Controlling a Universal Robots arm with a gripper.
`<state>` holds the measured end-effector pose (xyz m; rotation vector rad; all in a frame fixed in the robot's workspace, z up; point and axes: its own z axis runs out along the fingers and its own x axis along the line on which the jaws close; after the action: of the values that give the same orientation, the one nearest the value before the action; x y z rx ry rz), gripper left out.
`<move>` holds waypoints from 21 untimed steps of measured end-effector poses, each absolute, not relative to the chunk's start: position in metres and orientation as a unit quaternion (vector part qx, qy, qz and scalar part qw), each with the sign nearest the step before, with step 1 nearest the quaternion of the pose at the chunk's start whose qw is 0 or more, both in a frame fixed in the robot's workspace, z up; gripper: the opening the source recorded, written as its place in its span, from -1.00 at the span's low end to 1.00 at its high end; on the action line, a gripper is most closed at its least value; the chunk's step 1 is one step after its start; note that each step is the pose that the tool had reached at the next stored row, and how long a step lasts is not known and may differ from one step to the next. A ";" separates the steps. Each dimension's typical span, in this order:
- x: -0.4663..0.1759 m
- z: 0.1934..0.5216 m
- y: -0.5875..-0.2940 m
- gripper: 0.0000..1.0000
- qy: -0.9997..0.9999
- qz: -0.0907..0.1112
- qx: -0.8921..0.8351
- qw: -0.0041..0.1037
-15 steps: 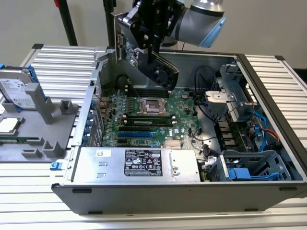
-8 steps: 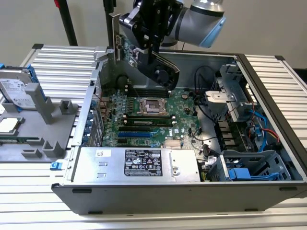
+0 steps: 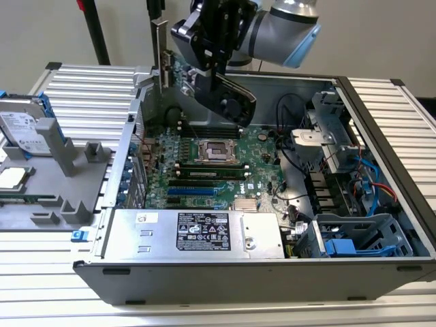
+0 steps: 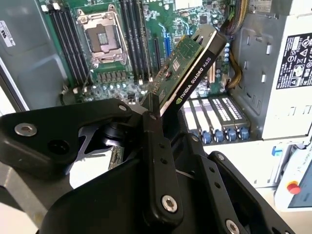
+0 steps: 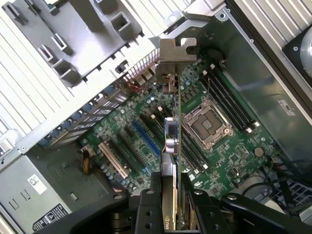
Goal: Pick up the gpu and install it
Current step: 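Insert the gpu into the slot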
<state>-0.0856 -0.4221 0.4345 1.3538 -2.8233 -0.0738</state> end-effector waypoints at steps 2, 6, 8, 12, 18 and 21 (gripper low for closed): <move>-0.086 0.435 -0.422 -1.00 -0.898 -0.024 0.439 0.005; -0.086 0.435 -0.422 -1.00 -0.892 -0.023 0.452 0.005; -0.086 0.435 -0.422 -1.00 -0.888 -0.023 0.458 0.005; -0.086 0.435 -0.422 -1.00 -0.882 -0.023 0.471 0.006; -0.086 0.435 -0.422 -1.00 -0.870 -0.023 0.492 0.006; -0.086 0.435 -0.422 -1.00 -0.865 -0.023 0.501 0.007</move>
<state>-0.0856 -0.4221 0.4348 1.5679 -2.7064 -0.0725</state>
